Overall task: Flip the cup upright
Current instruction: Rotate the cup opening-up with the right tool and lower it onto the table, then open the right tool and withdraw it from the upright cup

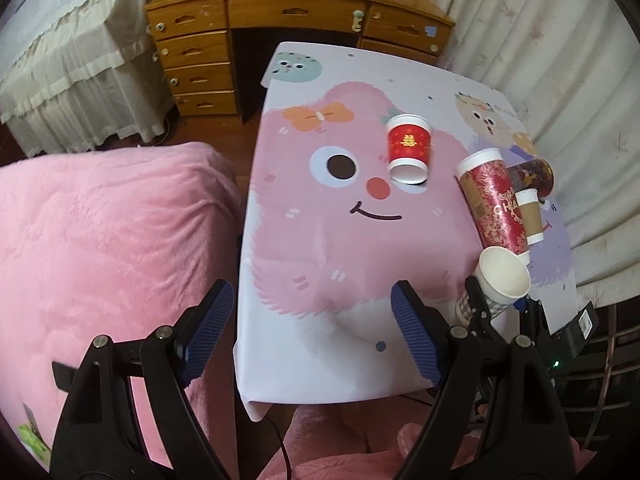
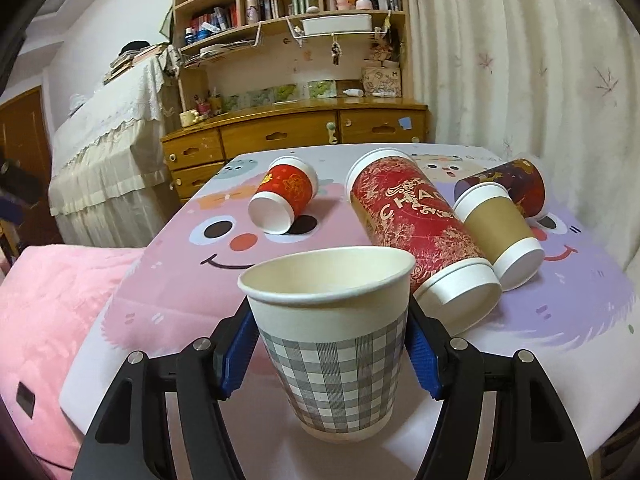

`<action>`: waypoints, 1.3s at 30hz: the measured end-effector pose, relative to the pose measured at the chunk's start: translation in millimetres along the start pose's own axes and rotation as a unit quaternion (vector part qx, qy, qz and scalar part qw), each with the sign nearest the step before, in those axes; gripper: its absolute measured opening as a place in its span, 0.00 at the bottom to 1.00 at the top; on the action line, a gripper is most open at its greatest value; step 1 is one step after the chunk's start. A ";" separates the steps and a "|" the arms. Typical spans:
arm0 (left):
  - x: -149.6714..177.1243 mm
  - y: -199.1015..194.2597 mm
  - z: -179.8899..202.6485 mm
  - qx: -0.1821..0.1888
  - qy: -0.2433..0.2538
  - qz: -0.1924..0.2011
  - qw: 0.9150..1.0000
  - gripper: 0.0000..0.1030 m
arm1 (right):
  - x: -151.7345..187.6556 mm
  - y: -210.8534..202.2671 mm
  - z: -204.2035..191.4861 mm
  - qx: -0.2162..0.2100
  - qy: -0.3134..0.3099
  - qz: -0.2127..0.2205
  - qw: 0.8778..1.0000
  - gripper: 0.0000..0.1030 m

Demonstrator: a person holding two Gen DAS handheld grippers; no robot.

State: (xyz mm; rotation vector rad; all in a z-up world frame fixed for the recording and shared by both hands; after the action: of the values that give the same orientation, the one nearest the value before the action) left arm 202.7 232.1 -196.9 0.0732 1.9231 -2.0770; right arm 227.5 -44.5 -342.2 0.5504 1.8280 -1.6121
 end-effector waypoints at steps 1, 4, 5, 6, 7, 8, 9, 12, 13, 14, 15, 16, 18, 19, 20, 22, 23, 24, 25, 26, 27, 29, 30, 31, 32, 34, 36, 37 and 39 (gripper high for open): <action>-0.8 2.3 4.7 0.000 0.005 -0.002 1.000 0.77 | 1.8 0.5 -0.4 -0.002 -0.005 -0.003 1.000 0.66; -1.2 6.7 14.5 0.007 0.015 -0.010 1.000 0.77 | 10.8 3.9 0.3 -0.005 -0.016 -0.022 1.000 0.66; -0.7 7.1 17.8 0.011 0.017 -0.011 1.000 0.77 | 13.0 4.2 0.5 -0.007 -0.019 -0.028 0.999 0.66; -1.1 8.6 21.3 0.014 0.018 -0.012 1.000 0.77 | 15.4 4.1 1.3 -0.010 -0.020 -0.032 0.999 0.66; -1.4 10.7 24.0 0.017 0.019 -0.014 1.000 0.77 | 17.9 3.5 2.4 -0.012 -0.022 -0.037 0.999 0.66; -1.1 12.6 26.8 0.020 0.020 -0.017 0.999 0.77 | 20.2 3.5 3.4 -0.014 -0.024 -0.043 0.999 0.68; -0.4 15.2 29.7 0.022 0.021 -0.020 0.999 0.77 | 22.3 3.1 3.6 -0.018 -0.025 -0.050 0.998 0.70; 3.5 26.1 36.2 0.015 0.025 -0.038 0.999 0.77 | 31.8 2.2 5.8 -0.025 -0.025 -0.070 0.997 0.75; 5.2 29.4 38.2 0.016 0.027 -0.043 0.999 0.77 | 36.2 1.1 6.0 -0.026 -0.027 -0.078 0.996 0.77; 8.5 33.1 40.4 0.020 0.026 -0.050 0.998 0.77 | 38.4 0.4 5.9 -0.027 -0.029 -0.084 0.996 0.81; 11.3 36.6 40.8 0.023 0.026 -0.055 0.998 0.77 | 41.4 -0.6 5.8 -0.029 -0.031 -0.090 0.995 0.85; 14.9 40.4 41.9 0.025 0.026 -0.061 0.997 0.77 | 44.8 -1.5 5.7 -0.032 -0.032 -0.100 0.994 0.86; 23.6 49.0 44.5 0.025 0.028 -0.078 0.996 0.77 | 50.7 -4.8 7.0 -0.033 -0.035 -0.117 0.992 0.86; 28.3 52.7 45.8 0.023 0.030 -0.087 0.996 0.77 | 55.3 -7.9 8.8 -0.033 -0.036 -0.130 0.990 0.86; 31.8 55.1 47.0 0.021 0.033 -0.093 0.995 0.77 | 57.9 -10.7 10.0 -0.034 -0.039 -0.141 0.989 0.86; 38.9 58.2 50.2 0.017 0.040 -0.099 0.994 0.77 | 64.8 -18.8 16.2 -0.032 -0.045 -0.170 0.984 0.86; 40.7 57.5 51.7 0.015 0.042 -0.097 0.994 0.77 | 65.7 -23.9 20.2 -0.033 -0.043 -0.181 0.982 0.86; 41.9 56.5 52.9 0.014 0.043 -0.094 0.995 0.77 | 65.5 -31.1 26.8 -0.033 -0.037 -0.194 0.980 0.86; 42.8 54.0 55.0 0.014 0.045 -0.090 0.995 0.77 | 66.3 -39.6 32.7 -0.035 -0.033 -0.203 0.978 0.86; 43.4 50.6 57.7 0.014 0.046 -0.085 0.995 0.77 | 64.1 -45.4 38.8 -0.035 -0.030 -0.212 0.976 0.87; 43.5 46.2 59.5 0.013 0.047 -0.080 0.996 0.77 | 61.6 -52.6 44.6 -0.036 -0.028 -0.218 0.975 0.87; 43.6 33.2 67.5 0.011 0.049 -0.065 0.997 0.77 | 52.9 -70.6 58.4 -0.042 -0.023 -0.229 0.972 0.89; 43.5 26.1 71.0 0.011 0.052 -0.060 0.997 0.77 | 48.8 -79.5 62.4 -0.047 -0.022 -0.236 0.970 0.90; 43.1 16.9 76.7 0.012 0.057 -0.052 0.997 0.77 | 43.0 -88.6 65.4 -0.056 -0.026 -0.247 0.967 0.91; 42.6 8.3 82.0 0.012 0.062 -0.045 0.997 0.77 | 37.5 -99.1 67.3 -0.065 -0.032 -0.259 0.963 0.91; 41.5 -12.3 96.3 0.011 0.078 -0.027 0.997 0.77 | 27.3 -116.8 76.0 -0.066 -0.033 -0.280 0.957 0.92; 41.9 -36.3 111.7 0.004 0.099 -0.006 0.995 0.77 | 17.8 -133.3 86.0 -0.055 -0.031 -0.309 0.949 0.96; 42.8 -47.0 118.5 0.000 0.107 0.004 0.994 0.77 | 13.4 -142.1 89.7 -0.051 -0.034 -0.331 0.942 0.97; 46.6 -69.0 132.2 -0.011 0.118 0.018 0.993 0.77 | 9.0 -155.7 96.0 -0.042 -0.035 -0.366 0.929 0.99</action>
State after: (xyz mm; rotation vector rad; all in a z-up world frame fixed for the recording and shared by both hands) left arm 163.1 97.3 -128.7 0.3625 2.0603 -2.1041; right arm 133.2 -165.0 -241.5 -0.2789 2.1732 -1.9562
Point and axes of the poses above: each gripper's, at about its wrist camera, not at the fingertips, and y roughly the way its jaws point, z to its right, x to its underside, the point moved 8 cm from there along y, roughly the way its jaws point, and after that the axes turned 10 degrees about -z, right-handed, at the moved point
